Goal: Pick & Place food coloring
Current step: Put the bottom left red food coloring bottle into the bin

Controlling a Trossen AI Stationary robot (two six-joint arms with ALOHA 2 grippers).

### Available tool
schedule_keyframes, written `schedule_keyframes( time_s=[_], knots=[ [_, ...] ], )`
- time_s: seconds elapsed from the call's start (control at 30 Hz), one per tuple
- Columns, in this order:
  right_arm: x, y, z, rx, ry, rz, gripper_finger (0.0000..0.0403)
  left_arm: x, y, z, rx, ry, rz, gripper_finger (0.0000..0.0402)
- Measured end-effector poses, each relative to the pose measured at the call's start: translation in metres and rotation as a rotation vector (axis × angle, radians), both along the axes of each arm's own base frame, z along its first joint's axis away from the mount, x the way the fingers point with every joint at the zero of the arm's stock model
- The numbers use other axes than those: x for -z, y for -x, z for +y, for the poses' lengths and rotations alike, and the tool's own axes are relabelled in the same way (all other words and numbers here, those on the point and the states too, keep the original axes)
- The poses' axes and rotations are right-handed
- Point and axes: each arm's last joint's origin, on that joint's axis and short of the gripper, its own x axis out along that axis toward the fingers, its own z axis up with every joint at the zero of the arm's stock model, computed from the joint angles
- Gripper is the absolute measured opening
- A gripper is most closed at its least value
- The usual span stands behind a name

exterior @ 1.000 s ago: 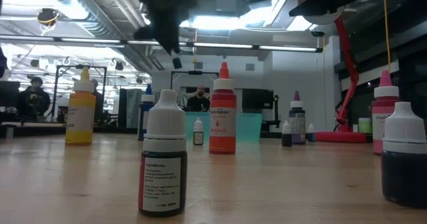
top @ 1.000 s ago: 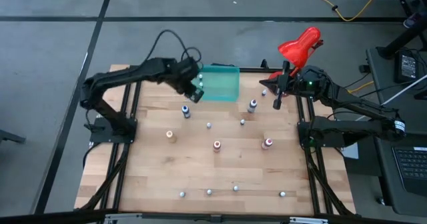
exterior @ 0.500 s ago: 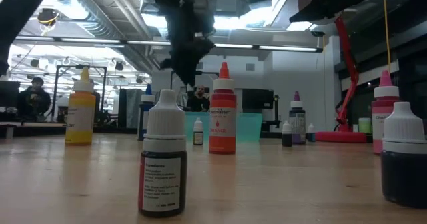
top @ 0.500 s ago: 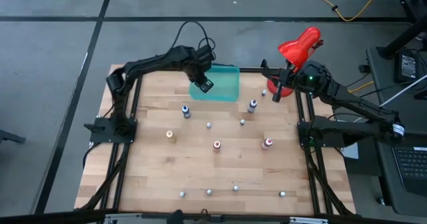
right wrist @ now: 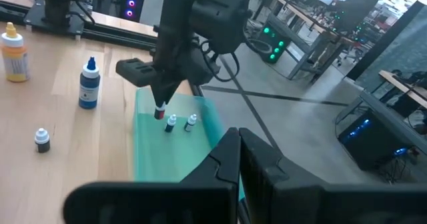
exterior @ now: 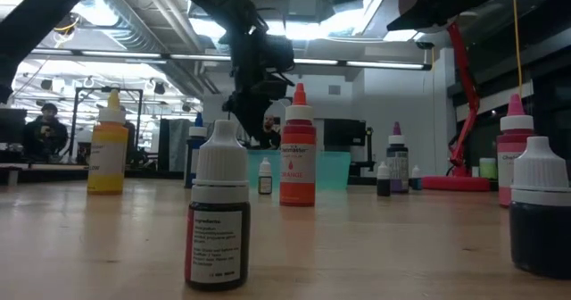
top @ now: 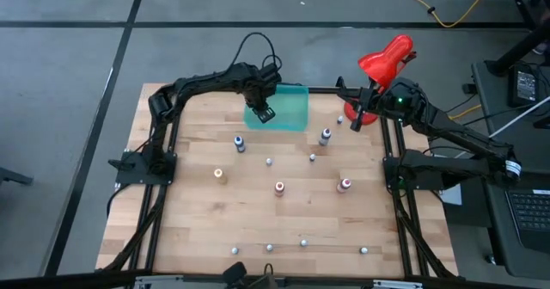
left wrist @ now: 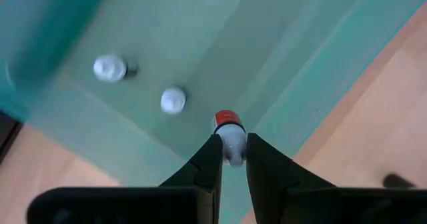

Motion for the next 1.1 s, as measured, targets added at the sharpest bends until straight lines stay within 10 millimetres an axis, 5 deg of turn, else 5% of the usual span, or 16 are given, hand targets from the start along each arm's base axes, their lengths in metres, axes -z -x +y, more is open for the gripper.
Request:
schedule_keyframes(
  time_s=[0.47, 1.1],
  knots=[
    [0.0, 0.0, 0.0, 0.0, 0.0, 0.002, 0.0012, 0.027, -0.013, 0.007, 0.042, -0.008, 0.001, 0.0046],
    [0.0, 0.0, 0.0, 0.0, 0.0, 0.002, 0.0012, 0.049, -0.007, 0.005, 0.027, 0.024, 0.047, 0.0052]
  ],
)
